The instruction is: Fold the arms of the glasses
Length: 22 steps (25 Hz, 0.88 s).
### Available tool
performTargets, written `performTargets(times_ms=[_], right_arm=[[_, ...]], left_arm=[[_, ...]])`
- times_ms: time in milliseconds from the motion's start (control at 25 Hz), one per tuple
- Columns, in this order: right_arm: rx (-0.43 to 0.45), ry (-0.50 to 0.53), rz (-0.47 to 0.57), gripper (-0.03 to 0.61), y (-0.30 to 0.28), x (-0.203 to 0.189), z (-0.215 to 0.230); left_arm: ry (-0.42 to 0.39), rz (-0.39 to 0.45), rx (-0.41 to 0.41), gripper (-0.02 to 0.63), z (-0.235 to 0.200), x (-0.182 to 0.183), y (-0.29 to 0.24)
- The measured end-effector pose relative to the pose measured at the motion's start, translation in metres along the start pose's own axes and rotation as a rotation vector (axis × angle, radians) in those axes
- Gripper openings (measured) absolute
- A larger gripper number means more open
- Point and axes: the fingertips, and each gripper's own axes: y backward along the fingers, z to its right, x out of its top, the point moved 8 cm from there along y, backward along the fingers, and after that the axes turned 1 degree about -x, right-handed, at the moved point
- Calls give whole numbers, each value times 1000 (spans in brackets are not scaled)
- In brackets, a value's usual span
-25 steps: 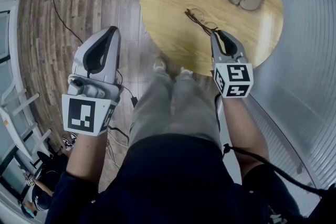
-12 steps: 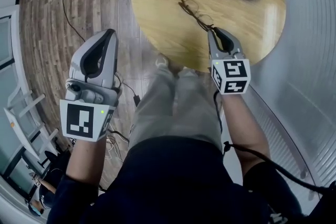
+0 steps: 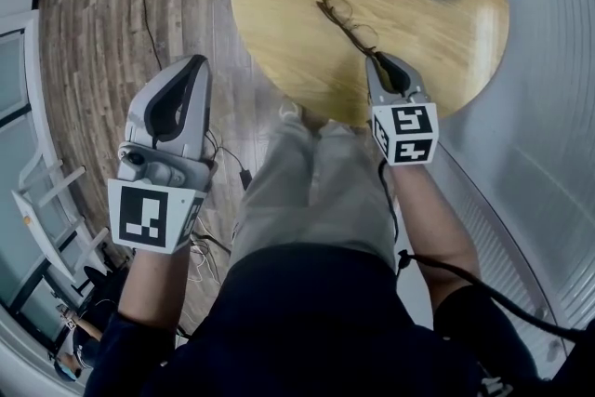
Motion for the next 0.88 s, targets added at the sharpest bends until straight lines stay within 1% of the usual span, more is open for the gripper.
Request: performTargets(times_ms=[120, 360, 440, 520, 640, 880], right_arm=[[3, -3, -5, 52, -1, -3, -2], [-19, -8, -28, 53, 1, -6, -3], [-21, -11, -34, 84, 2, -6, -5], [-29, -13, -35, 91, 6, -4, -6], [-46, -12, -26, 92, 15, 3, -9], [-94, -7, 0, 92, 44, 29, -14]], left_arm=[[-2, -6, 2, 2, -1, 1, 3], [-3, 8, -2, 2, -3, 7, 9], [-11, 14, -5, 2, -5, 9, 13], [-19, 23, -8, 2, -7, 13, 16], [-28, 41, -6, 2, -11, 23, 20], [-49, 94, -1, 2, -18, 55, 31]])
